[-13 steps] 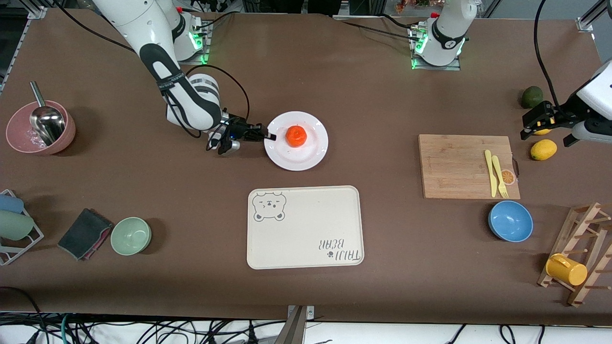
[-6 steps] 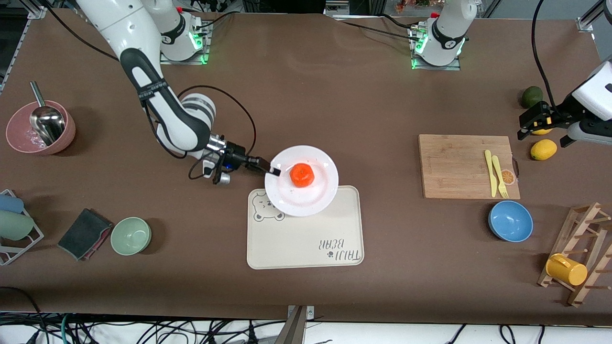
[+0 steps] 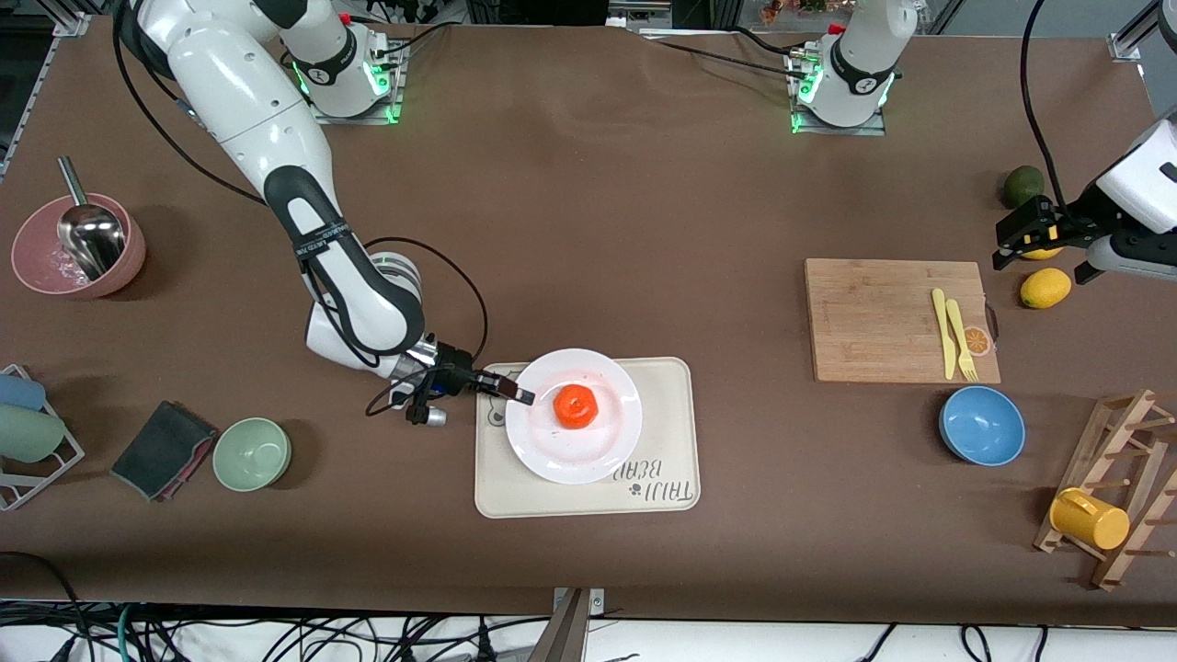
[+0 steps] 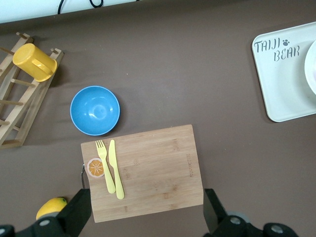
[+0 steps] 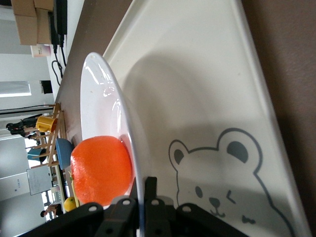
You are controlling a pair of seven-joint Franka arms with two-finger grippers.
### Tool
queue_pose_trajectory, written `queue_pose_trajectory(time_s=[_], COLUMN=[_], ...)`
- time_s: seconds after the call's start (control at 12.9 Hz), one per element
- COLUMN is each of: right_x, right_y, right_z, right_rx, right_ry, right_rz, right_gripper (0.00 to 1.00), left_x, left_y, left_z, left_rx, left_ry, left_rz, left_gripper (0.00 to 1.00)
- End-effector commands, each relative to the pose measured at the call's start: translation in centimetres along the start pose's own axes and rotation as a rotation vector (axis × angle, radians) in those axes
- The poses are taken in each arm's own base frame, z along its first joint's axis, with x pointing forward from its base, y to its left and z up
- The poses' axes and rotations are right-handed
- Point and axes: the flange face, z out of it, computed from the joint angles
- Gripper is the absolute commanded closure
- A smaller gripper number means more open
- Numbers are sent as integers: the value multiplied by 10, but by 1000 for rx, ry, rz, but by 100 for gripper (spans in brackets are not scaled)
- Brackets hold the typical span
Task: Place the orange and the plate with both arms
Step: 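Slide the plate with the right gripper onto the bear tray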
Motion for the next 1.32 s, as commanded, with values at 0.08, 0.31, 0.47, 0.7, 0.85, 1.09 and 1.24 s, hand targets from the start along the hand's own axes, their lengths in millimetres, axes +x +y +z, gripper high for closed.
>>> queue_pose_trajectory(time_s=[0.08, 0.31, 0.47, 0.7, 0.85, 1.09, 1.24], right_x=[1, -4, -9, -7, 3, 15, 23], right_y=[-9, 4, 7, 7, 0, -38, -56], right_z=[5, 14, 22, 19, 5, -40, -86], right_rx=[-18, -31, -38, -39, -43, -89, -135], right_ry=[-1, -15, -24, -20, -1, -40, -114], right_rz=[3, 2, 1, -1, -32, -177, -281], right_gripper=[100, 100, 96, 26, 0, 0, 0], left_x=[0, 0, 0, 0, 0, 2, 2], left_y=[3, 3, 3, 3, 3, 4, 5], left_z=[0, -1, 0, -1, 0, 3, 3], left_rx=[-26, -27, -27, -27, -27, -28, -28], left_ry=[-4, -7, -8, -7, -8, -13, -13], left_rz=[21, 21, 21, 21, 21, 22, 24], left_gripper=[0, 0, 0, 0, 0, 0, 0])
